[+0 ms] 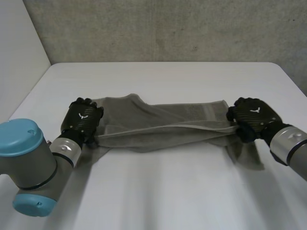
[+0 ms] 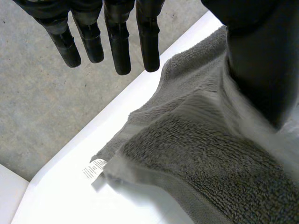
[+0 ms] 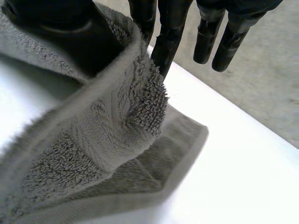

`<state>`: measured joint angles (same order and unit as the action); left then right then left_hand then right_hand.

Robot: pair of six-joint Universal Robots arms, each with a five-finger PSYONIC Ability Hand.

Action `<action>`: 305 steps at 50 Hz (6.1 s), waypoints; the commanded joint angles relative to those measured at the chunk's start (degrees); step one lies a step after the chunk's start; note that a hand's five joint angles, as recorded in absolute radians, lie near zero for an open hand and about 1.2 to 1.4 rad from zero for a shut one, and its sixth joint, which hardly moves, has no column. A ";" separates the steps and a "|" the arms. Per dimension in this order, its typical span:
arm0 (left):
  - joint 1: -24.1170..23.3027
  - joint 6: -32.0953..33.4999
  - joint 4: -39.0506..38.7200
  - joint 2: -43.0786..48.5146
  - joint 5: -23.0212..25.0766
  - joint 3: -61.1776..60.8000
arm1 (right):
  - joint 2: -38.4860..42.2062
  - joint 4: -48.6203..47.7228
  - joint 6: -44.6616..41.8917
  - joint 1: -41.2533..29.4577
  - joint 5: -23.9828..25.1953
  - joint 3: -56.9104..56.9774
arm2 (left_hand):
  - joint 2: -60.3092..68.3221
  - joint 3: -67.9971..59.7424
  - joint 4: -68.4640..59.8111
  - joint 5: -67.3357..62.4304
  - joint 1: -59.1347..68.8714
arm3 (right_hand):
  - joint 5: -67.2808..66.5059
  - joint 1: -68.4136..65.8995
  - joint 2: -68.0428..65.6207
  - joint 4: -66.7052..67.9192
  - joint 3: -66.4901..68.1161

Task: Fold the towel.

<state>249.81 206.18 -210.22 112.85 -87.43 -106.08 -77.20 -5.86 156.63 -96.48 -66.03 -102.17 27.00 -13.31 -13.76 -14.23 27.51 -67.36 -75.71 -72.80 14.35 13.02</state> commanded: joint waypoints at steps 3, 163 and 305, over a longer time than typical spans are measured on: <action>-0.55 0.01 0.77 0.00 0.07 -0.27 | -1.28 2.44 -0.01 1.91 0.29 -0.23 | 15.75 3.31 3.76 -18.52 15.24 | -2.64 -4.29 -7.20 -4.35 -3.02; 11.93 -0.96 27.14 18.64 10.62 36.20 | 30.43 21.87 -15.48 1.12 -0.41 41.34 | 53.00 3.31 3.76 -55.77 52.49 | -2.64 -4.29 -7.20 -4.35 -3.02; 7.97 -14.85 12.46 -9.58 11.58 3.33 | 13.33 -1.17 -3.89 -32.65 -16.85 26.52 | -4.33 3.31 3.76 1.57 -4.85 | 67.36 65.71 62.80 -4.35 -3.02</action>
<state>261.38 191.78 -197.93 103.99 -75.81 -104.63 -52.25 -5.05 146.48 -136.48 -83.44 -63.40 26.44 -13.31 -13.76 -13.54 27.45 -3.58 -14.13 -14.25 14.35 13.02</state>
